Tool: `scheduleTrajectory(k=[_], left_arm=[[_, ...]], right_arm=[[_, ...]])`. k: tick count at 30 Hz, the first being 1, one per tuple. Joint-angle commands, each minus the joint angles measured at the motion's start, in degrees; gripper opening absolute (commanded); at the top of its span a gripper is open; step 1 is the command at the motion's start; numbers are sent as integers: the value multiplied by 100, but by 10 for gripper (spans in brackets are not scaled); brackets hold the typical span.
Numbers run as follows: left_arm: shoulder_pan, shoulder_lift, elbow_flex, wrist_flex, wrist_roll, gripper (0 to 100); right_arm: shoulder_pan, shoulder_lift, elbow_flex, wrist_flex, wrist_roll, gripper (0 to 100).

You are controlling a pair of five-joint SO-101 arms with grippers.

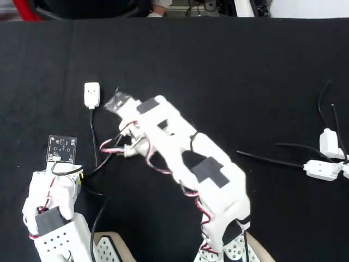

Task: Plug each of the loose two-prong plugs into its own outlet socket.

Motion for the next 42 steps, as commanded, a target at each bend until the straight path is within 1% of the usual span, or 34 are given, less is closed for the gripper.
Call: scheduleTrajectory(k=[1, 5, 7, 11, 14, 19, 21, 23, 26, 29, 31, 33, 36, 40, 42], left_arm=[[48, -35, 101, -123, 9, 245], [48, -35, 101, -123, 9, 245], [48, -35, 101, -123, 9, 245], [48, -35, 101, -123, 9, 245], [48, -35, 101, -123, 9, 245], [48, -35, 101, -123, 9, 245], [48, -35, 101, -123, 9, 245], [48, -35, 101, -123, 9, 245], [48, -35, 101, -123, 9, 245], [48, -35, 101, -123, 9, 245], [48, -35, 101, -123, 9, 245], [48, -35, 101, -123, 9, 245], [48, -35, 101, -123, 9, 245], [48, -35, 101, -123, 9, 245], [48, -35, 101, -123, 9, 245]], right_arm=[[26, -4, 84, 0, 62, 28], [35, -154, 101, 0, 114, 28], [141, -391, 110, 18, 484, 28], [615, -980, 110, 88, 1451, 12], [1099, -1305, 110, 123, 2418, 12], [1802, -1622, 84, 677, 4053, 13], [2101, -1622, 101, 624, 4501, 14], [2303, -1543, 145, 413, 4774, 15], [2382, -1455, 163, 149, 4888, 15], [2330, -1525, 145, 114, 4888, 19], [2295, -1657, 145, 44, 4879, 60], [2286, -1824, 180, 53, 4835, 123], [2295, -2114, 277, 53, 4580, 187], [2303, -2703, 426, 360, 4501, 191], [2277, -3064, 426, 730, 4070, 191]])
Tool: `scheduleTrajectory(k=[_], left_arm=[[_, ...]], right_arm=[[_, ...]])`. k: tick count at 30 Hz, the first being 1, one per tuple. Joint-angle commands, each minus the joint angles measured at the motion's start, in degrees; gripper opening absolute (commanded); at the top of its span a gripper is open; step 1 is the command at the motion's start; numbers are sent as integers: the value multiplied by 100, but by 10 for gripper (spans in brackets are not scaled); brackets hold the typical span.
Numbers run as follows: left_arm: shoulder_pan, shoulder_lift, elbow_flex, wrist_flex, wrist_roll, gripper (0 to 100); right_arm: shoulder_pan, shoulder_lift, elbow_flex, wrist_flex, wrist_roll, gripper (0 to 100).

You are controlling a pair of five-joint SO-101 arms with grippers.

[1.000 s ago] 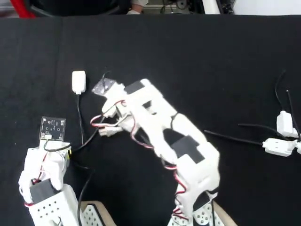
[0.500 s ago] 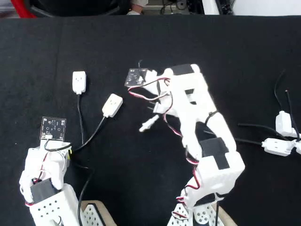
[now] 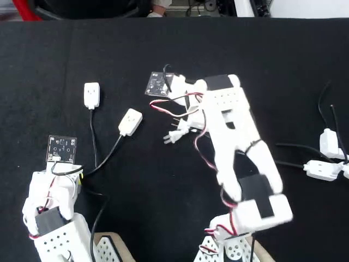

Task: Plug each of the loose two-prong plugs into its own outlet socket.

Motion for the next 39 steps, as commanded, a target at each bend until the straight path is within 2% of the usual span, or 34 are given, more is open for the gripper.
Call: scheduleTrajectory(k=[1, 3, 8, 10, 14, 18, 21, 32, 39], left_arm=[[48, -35, 101, -123, 9, 245], [48, -35, 101, -123, 9, 245], [48, -35, 101, -123, 9, 245], [48, -35, 101, -123, 9, 245], [40, -35, 101, -123, 9, 245], [40, -35, 101, -123, 9, 245], [40, -35, 101, -123, 9, 245], [40, -35, 101, -123, 9, 245], [40, -35, 101, -123, 9, 245]], right_arm=[[-26, -822, -31, 536, -835, 191], [-202, -1077, -22, 686, -1899, 191], [-800, -1191, 189, 686, -5741, 194], [-1090, -1156, 312, 571, -6875, 194], [-1679, -716, 338, 457, -8422, 194], [-1723, 31, 22, 360, -9618, 194], [-1459, 593, -426, 378, -10154, 194], [-1037, 1736, -1332, 360, -11226, 191], [-1037, 2290, -1473, 378, -11323, 191]])
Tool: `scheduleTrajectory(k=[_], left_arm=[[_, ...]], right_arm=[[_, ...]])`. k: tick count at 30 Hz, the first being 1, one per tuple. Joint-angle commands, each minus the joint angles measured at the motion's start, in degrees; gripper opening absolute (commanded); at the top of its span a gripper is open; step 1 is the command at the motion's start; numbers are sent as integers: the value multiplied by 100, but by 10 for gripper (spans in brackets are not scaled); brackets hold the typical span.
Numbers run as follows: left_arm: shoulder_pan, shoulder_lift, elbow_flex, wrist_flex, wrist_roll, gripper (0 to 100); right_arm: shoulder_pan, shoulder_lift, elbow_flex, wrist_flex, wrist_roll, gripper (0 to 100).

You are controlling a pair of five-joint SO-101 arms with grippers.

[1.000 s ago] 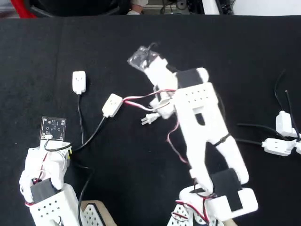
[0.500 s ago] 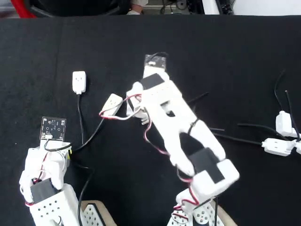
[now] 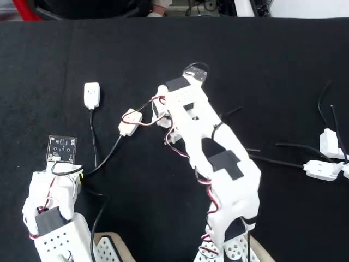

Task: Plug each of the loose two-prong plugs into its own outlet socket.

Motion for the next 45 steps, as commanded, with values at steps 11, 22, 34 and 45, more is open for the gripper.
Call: scheduleTrajectory(k=[11, 22, 34, 45], left_arm=[[40, -35, 101, -123, 9, 245], [40, -35, 101, -123, 9, 245], [40, -35, 101, -123, 9, 245], [40, -35, 101, -123, 9, 245]], right_arm=[[88, 163, -365, 193, 167, 29], [88, 136, -365, 1380, 1864, 11], [290, 426, -215, 1565, 5855, 15], [527, 892, -523, 1890, 5864, 123]])
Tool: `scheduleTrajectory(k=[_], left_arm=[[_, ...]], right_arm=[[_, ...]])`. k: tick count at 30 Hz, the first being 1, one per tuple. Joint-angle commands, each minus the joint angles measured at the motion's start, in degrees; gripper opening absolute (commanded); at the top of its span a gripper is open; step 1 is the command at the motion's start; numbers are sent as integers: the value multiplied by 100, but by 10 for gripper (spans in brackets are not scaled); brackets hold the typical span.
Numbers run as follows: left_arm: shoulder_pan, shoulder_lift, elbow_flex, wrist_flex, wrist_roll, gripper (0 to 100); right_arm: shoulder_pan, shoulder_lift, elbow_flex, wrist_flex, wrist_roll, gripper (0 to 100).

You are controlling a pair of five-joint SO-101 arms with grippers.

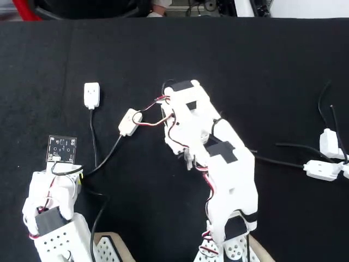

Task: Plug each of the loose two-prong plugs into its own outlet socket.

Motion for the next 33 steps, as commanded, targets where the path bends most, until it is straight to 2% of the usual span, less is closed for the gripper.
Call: scheduleTrajectory(k=[1, 6, 11, 18, 27, 29, 31, 33], left_arm=[[40, -35, 101, -123, 9, 245], [40, -35, 101, -123, 9, 245], [40, -35, 101, -123, 9, 245], [40, -35, 101, -123, 9, 245], [40, -35, 101, -123, 9, 245], [40, -35, 101, -123, 9, 245], [40, -35, 119, -123, 9, 245], [40, -35, 119, -123, 9, 245]], right_arm=[[141, -13, -479, 273, -9, 123], [132, -4, -1156, 580, -53, 123], [105, 22, -1332, 545, -466, 123], [193, 277, -1165, 352, -466, 123], [519, 927, -1771, 237, -466, 123], [510, 927, -1807, 237, -466, 104], [484, 919, -1824, 237, -466, 44], [475, 919, -1824, 237, -466, 45]])
